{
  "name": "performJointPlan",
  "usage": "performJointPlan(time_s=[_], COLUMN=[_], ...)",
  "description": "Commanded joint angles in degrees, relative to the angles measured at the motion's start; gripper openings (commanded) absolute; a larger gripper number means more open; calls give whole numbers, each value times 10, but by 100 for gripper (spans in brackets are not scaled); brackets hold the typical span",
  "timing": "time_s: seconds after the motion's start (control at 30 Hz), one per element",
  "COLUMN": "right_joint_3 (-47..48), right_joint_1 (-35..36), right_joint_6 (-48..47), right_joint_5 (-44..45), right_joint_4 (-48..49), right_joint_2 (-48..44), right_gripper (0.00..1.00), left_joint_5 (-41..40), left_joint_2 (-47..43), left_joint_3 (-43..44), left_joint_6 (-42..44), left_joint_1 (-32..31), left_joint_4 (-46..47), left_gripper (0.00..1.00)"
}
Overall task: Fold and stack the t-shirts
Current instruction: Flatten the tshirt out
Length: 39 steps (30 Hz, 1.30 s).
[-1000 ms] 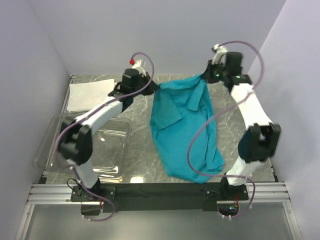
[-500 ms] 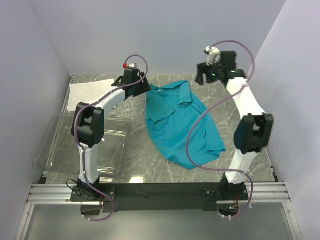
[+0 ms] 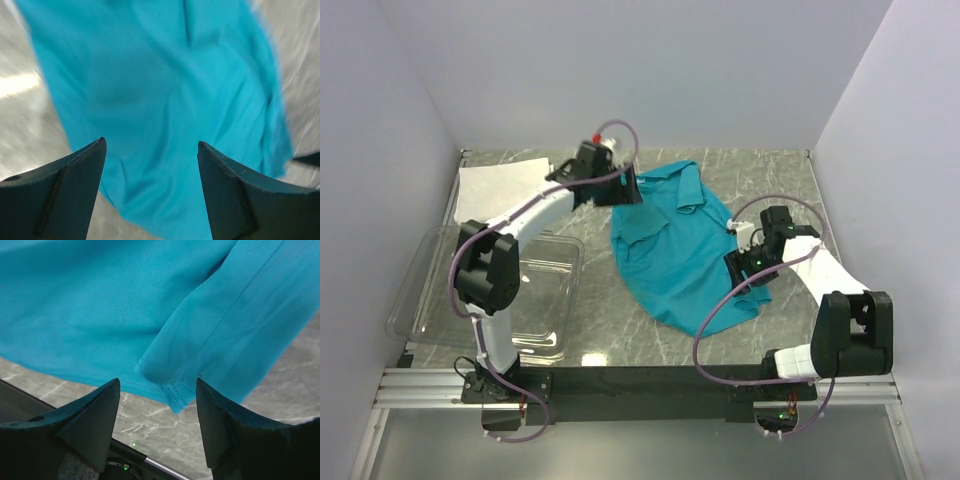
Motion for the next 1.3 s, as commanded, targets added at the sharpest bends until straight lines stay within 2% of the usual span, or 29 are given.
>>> performJointPlan(time_s=[0.0, 0.2, 0.3, 0.33, 0.4, 0.53, 0.77, 0.8, 0.87, 0.9, 0.93, 1.0, 1.03, 1.13, 1.17, 1.27], right_joint_3=[-16, -13, -1, 1, 7, 30, 148, 176, 234, 260, 284, 297, 283, 179, 131, 66], right_joint_1=[28, 38, 38, 38, 38, 29, -89, -109, -119, -119, -117, -97, -80, -32, -22, 17], right_joint_6=[43, 67, 65, 64, 66, 63, 63, 68, 61, 55, 42, -5, -20, -36, -28, 10], right_joint_5=[63, 99, 92, 83, 81, 92, 205, 247, 231, 164, 105, 14, 10, 2, 4, 35], right_joint_4=[57, 89, 87, 86, 86, 80, 155, 175, 174, 141, 58, -5, -28, -6, 2, 40], right_joint_2=[-6, 39, 64, 76, 81, 78, 76, 83, 98, 124, 138, 156, 153, 115, 105, 86], right_gripper=[68, 62, 51, 42, 32, 0, 0, 0, 0, 0, 9, 29, 44, 57, 58, 59], left_joint_5=[-13, -65, -80, -81, -83, -89, -97, -96, -92, -91, -88, -88, -89, -90, -88, -85], left_joint_2=[-27, -31, -33, -33, -35, -49, -65, -64, -58, -56, -53, -55, -60, -77, -81, -94], left_joint_3=[-54, -93, -96, -95, -96, -101, -89, -85, -75, -72, -69, -73, -75, -94, -102, -112], left_joint_6=[-5, -16, -15, -14, -14, -6, 27, 34, 39, 42, 43, 44, 43, 41, 40, 48], left_joint_1=[-43, -55, -54, -55, -54, -55, -54, -53, -53, -53, -54, -53, -54, -53, -53, -53], left_joint_4=[-33, -14, -1, -1, 1, -1, -10, -10, -13, -20, -22, -18, -15, -3, 0, 7], left_gripper=[78, 78, 78, 78, 78, 78, 78, 79, 79, 79, 79, 79, 79, 79, 80, 82])
